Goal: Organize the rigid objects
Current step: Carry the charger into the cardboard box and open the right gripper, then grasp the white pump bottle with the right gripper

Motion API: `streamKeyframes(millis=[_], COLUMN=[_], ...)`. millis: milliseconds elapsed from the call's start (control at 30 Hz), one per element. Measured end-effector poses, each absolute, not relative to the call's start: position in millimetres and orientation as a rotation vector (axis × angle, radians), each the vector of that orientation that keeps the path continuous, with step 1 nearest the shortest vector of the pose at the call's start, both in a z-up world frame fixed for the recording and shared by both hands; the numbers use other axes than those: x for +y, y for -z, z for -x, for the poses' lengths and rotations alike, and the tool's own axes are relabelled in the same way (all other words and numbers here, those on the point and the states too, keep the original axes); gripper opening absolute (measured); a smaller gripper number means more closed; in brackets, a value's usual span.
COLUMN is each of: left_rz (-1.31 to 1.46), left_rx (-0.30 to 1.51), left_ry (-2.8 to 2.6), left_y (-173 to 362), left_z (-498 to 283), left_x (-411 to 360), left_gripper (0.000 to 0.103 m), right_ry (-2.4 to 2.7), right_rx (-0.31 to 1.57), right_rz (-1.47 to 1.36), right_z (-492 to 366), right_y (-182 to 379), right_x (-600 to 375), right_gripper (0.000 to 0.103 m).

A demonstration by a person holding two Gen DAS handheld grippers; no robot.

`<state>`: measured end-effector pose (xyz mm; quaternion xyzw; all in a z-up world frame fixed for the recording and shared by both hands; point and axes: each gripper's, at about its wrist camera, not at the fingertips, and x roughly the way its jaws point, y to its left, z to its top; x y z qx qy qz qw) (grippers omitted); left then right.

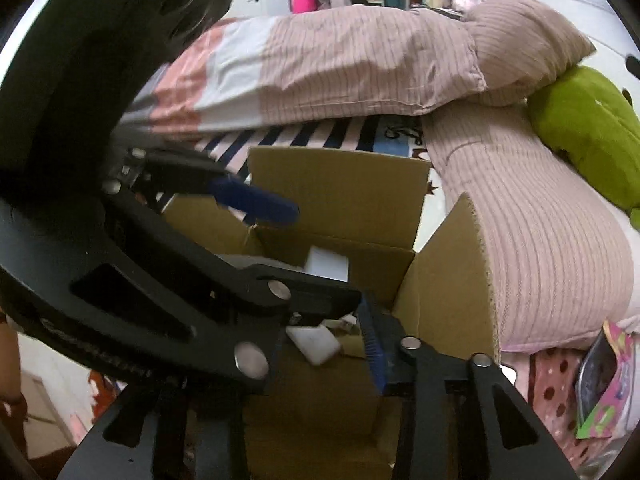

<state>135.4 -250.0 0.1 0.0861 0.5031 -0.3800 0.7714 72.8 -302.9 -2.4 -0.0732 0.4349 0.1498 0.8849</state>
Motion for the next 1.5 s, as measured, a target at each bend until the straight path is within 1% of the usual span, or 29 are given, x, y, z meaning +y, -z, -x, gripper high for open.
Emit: streamKeyframes(millis=[33, 100, 233, 400, 500, 600, 700, 767, 933, 1000, 1067, 1100, 1167, 1233, 1400, 1500], left_rz=[-0.181, -0.168, -0.145, -0.116, -0.084, -0.05, -0.026, -0.009, 0.073, 0.087, 0.103, 0.11, 0.113, 0.113, 0.127, 0.141], left_rx=[1.079, 1.039, 0.961, 0.86, 0.834, 0.83, 0.857, 0.879, 0.927, 0.937, 0.944, 0.948, 0.951, 0.953, 0.95, 0.936], left_ry=[0.819, 0.802, 0.719, 0.543, 0.44, 0.36, 0.302, 0.277, 0.27, 0.264, 0.264, 0.265, 0.265, 0.267, 0.307, 0.365], left_y=[-5, -18, -41, -56, -48, -26, 7, 31, 74, 84, 91, 94, 97, 99, 95, 85], left_z=[-134, -130, -118, -99, -88, -74, -62, -54, -42, -36, -34, -34, -33, -33, -35, -36], left_x=[-246, -230, -188, -107, -56, -9, 28, 45, 66, 70, 72, 74, 74, 73, 65, 54], left_gripper=[0.072, 0.073, 0.074, 0.076, 0.077, 0.077, 0.077, 0.077, 0.077, 0.077, 0.077, 0.077, 0.077, 0.077, 0.077, 0.077], right_ry=[-0.31, -0.307, -0.374, -0.549, -0.662, -0.735, -0.778, -0.791, -0.658, -0.605, -0.584, -0.578, -0.569, -0.545, -0.502, -0.546], right_rx=[0.899, 0.882, 0.792, 0.715, 0.725, 0.763, 0.813, 0.887, 1.035, 1.081, 1.092, 1.089, 1.067, 1.058, 1.036, 0.981], right_rz=[0.167, 0.177, 0.173, 0.169, 0.176, 0.192, 0.208, 0.202, 0.179, 0.14, 0.107, 0.1, 0.109, 0.172, 0.213, 0.203], right_z=[-71, -68, -55, -39, -32, -32, -32, -37, -59, -73, -82, -83, -87, -86, -84, -75], right_y=[1, -4, -24, -42, -38, -22, 7, 39, 115, 140, 152, 154, 155, 156, 148, 131], right_x=[-300, -294, -277, -230, -189, -150, -119, -101, -90, -92, -93, -92, -90, -87, -90, -91], right_gripper=[0.041, 0.043, 0.043, 0.043, 0.043, 0.043, 0.043, 0.043, 0.043, 0.043, 0.043, 0.043, 0.04, 0.02, 0.02, 0.02])
